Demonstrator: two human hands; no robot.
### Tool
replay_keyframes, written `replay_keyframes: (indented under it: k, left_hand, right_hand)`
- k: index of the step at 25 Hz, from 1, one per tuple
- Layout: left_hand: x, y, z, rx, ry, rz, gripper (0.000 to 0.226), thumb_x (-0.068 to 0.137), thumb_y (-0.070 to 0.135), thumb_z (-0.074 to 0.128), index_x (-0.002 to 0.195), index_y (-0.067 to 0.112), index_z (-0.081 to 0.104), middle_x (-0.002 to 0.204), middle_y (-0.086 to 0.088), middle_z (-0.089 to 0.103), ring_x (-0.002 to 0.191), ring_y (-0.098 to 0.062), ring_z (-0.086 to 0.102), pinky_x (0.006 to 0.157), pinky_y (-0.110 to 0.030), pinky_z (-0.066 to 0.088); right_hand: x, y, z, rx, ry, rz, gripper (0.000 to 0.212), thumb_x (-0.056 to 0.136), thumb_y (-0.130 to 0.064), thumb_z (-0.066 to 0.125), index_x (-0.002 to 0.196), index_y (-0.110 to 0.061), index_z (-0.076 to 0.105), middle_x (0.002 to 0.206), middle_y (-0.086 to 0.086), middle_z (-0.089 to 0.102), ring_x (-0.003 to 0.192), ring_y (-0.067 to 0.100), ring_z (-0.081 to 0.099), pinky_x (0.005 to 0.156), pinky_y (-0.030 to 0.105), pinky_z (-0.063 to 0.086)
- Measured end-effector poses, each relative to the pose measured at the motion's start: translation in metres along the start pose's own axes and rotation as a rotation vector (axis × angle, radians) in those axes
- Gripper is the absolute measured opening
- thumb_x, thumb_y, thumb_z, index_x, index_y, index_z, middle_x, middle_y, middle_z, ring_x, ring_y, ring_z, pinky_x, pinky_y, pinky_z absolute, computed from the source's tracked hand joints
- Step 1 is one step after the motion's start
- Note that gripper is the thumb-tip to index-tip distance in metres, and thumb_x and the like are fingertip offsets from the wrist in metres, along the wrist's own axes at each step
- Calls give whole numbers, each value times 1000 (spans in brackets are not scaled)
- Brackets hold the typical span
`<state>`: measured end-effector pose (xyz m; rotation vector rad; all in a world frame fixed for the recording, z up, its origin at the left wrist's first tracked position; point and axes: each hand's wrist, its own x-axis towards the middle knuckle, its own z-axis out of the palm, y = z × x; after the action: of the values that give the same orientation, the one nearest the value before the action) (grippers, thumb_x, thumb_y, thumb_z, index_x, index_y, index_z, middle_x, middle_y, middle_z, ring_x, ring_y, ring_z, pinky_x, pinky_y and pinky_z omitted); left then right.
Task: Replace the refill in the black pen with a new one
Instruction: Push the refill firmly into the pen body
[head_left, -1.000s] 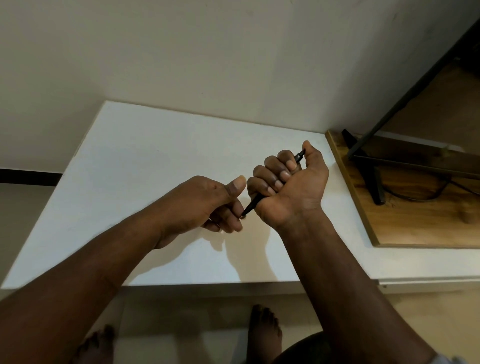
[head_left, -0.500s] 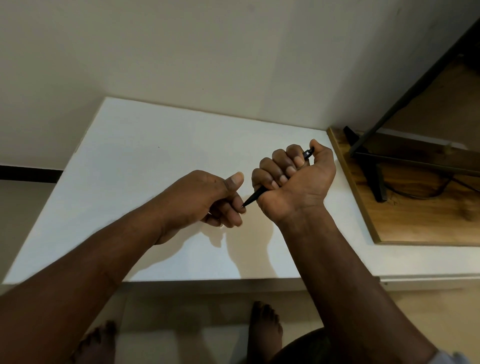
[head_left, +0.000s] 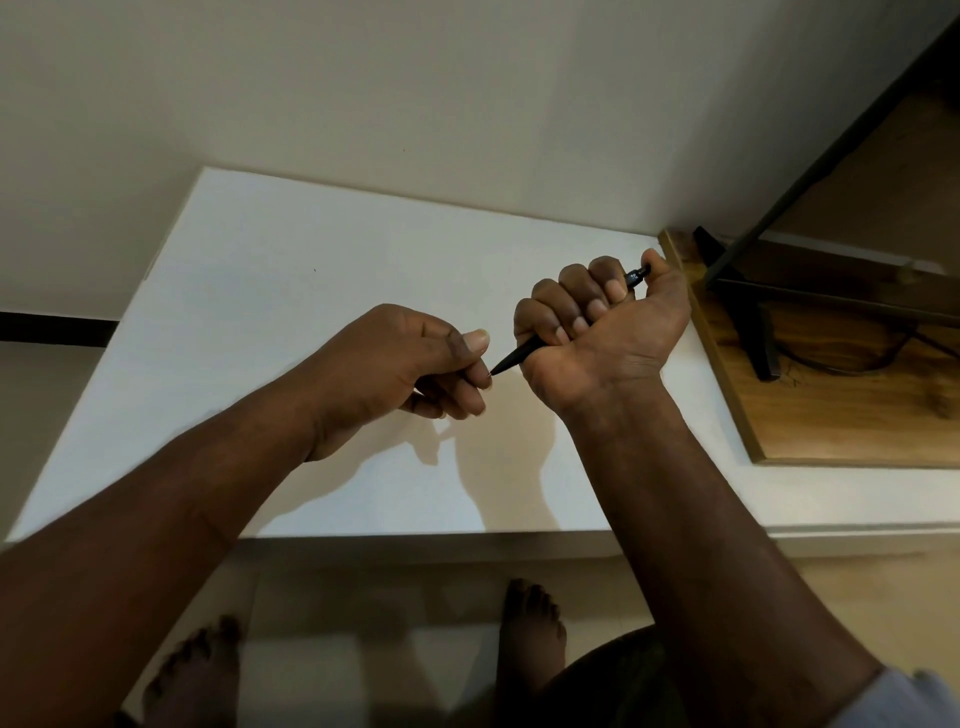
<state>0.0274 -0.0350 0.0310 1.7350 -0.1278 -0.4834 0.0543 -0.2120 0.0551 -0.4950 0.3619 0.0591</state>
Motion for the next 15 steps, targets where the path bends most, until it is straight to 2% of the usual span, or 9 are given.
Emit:
replay_keyframes:
  k: [6,11,15]
  left_hand:
    - [-1,1,0,-9,-3,-5,33,100,38,61,81,20,81,84,-8,82,80,-20,78,78,-35,57]
    - [-1,1,-1,-9,-2,-10,30,97,39,65,82,19,82,84,-8,82,79,-19,78,77,-35,57]
    - [-1,1,-1,-19,-7,-20,30,96,39,65,84,18,82,84,-8,82,79,-19,78,78,-36,56]
  right_hand:
    - [-2,0,2,-13,-3,15,47,94,-43,44,55,-20,35,51,-6,22,39,12,16,41,22,16]
    - [-2,1,3,-2,4,21,50,95,-47,46,55,-20,35,52,-7,22,40,12,15,43,22,14]
    - [-2,1,2,1,-8,14,47,93,-43,45,54,-19,35,52,-6,22,40,12,16,42,22,16]
